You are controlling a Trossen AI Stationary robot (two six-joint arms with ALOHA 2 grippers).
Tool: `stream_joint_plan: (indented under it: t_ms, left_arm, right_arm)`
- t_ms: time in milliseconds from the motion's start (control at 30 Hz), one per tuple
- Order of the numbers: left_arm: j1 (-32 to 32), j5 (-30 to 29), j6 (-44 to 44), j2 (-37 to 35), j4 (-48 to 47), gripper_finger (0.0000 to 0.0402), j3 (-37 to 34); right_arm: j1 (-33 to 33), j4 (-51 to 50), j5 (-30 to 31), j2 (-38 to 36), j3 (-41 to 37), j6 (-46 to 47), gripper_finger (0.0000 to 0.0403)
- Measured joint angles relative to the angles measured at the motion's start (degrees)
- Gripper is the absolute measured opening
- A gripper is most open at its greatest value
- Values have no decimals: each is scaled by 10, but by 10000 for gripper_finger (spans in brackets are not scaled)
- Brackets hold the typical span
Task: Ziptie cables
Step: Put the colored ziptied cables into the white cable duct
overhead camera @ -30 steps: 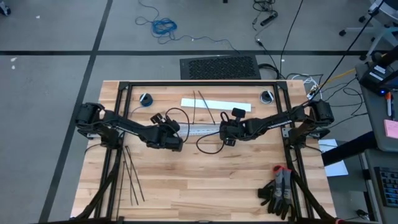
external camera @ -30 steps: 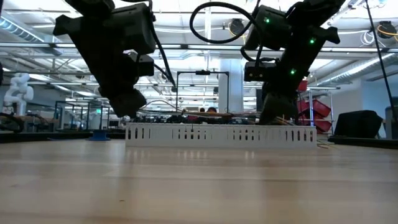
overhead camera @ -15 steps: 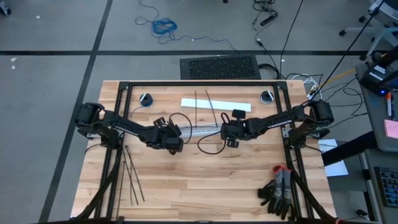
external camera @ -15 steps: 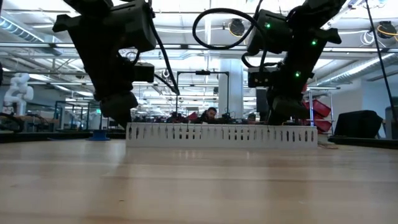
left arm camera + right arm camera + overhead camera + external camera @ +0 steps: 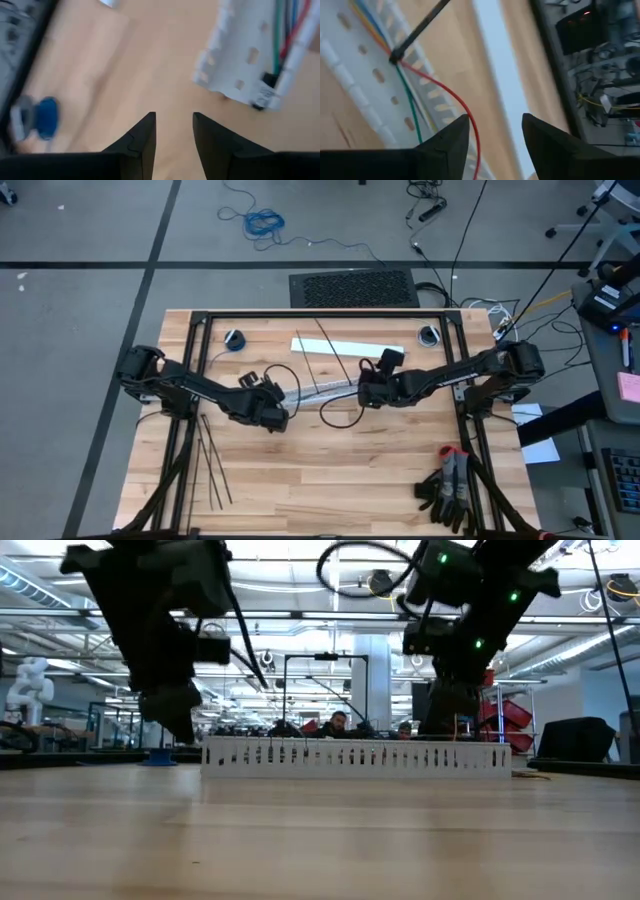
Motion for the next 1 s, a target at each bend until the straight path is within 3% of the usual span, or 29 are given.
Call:
stream_joint_plan:
  t_ms: [333, 500, 667, 800, 900, 1000]
  left_arm:
    - [-20, -207, -66, -63, -8, 127, 19]
    - [-20, -275, -67, -78, -7, 128, 23]
    - [-13, -298, -66, -80, -10, 128, 18]
    - [-1, -298, -72, -78, 16, 128, 0]
    - [11, -286, -53, -73, 64, 128, -19]
    - [32, -209, 42, -71, 141, 128, -37]
  right_arm:
    - [2, -9, -16, -87, 1, 29, 138]
    - [9, -57, -3, -93, 1, 56, 137]
    - [18, -73, 81, -93, -5, 154, 137]
    - [18, 48, 86, -93, -32, 153, 137]
    - [4, 146, 21, -93, -49, 85, 136]
    - [-17, 186, -101, -93, -51, 43, 136]
